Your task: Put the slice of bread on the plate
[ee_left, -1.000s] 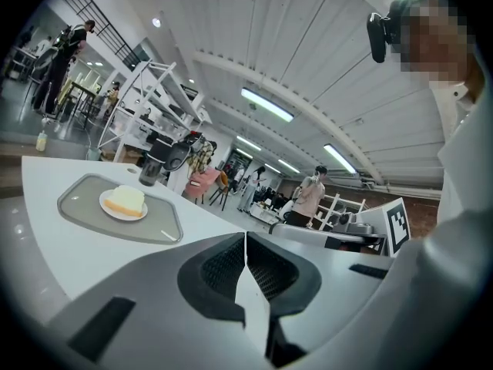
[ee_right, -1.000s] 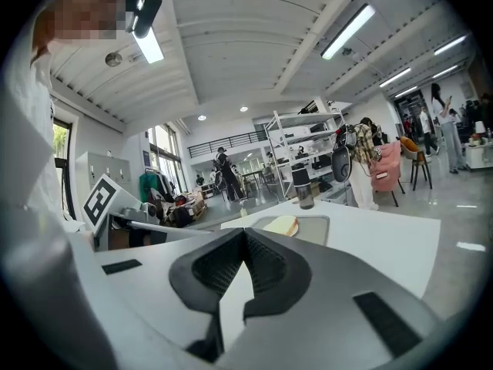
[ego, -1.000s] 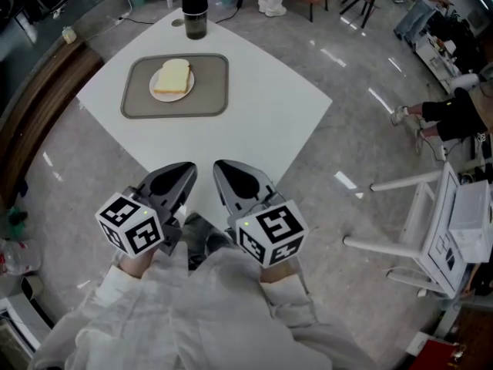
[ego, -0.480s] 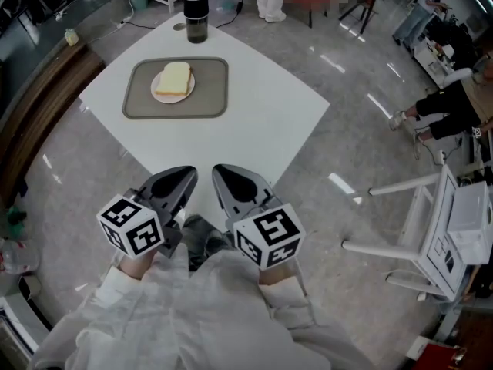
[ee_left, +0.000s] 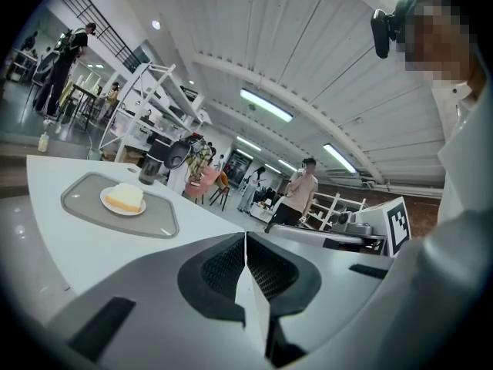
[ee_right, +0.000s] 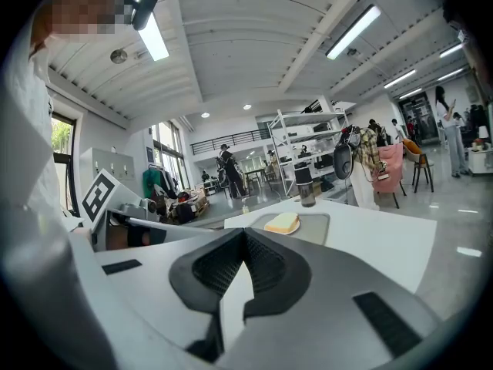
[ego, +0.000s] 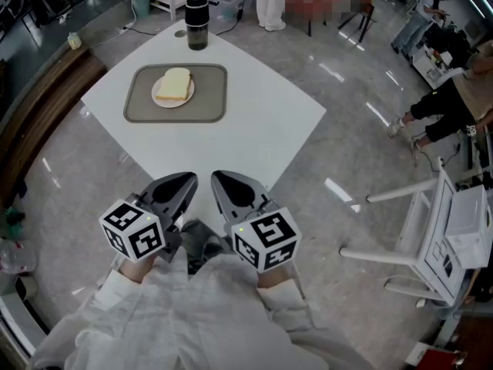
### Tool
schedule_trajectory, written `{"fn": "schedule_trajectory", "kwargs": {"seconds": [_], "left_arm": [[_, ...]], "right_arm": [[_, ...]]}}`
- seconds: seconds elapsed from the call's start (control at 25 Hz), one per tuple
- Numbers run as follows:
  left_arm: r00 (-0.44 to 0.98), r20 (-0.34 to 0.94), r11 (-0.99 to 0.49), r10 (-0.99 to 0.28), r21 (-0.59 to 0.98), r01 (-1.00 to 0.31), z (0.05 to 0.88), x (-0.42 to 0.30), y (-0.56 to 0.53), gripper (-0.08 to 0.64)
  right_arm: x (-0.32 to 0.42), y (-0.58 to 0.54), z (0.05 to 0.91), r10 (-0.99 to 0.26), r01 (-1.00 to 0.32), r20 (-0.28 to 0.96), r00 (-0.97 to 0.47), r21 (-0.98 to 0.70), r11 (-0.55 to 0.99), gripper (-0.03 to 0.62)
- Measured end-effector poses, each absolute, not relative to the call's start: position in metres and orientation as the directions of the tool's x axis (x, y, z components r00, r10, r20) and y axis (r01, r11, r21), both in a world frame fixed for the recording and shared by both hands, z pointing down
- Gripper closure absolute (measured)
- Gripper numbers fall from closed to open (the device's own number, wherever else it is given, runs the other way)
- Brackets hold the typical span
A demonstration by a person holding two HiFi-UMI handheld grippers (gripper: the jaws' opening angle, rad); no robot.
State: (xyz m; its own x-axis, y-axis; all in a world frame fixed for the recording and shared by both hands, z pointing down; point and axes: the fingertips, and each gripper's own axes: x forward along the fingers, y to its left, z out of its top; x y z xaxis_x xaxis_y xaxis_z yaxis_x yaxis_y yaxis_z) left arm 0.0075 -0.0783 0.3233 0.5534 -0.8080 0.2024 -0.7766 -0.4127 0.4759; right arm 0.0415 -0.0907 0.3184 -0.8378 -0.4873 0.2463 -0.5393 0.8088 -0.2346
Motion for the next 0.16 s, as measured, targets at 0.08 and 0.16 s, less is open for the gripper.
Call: {"fn": "schedule_trajectory", "kwargs": {"seconds": [0.08,0.16], "left_arm": [[0.555,0.207,-0.412,-0.806,0.478,-0.776,0.3248,0.0091,-0.0751,0.545],[0.557,0.209,-0.41,-0.804,0.483,-0.773,0.3262,0.0111,-0.0722,0.545]], "right_arm": [[0.0418,-0.0881,0.3188,-0.484,-0.538,0.248,-0.839,-0.237,0.809,0.578],[0.0431,-0.0856,0.3188,-0.482,-0.536,0.25,-0.84,-0.24,0.809,0.578]]}}
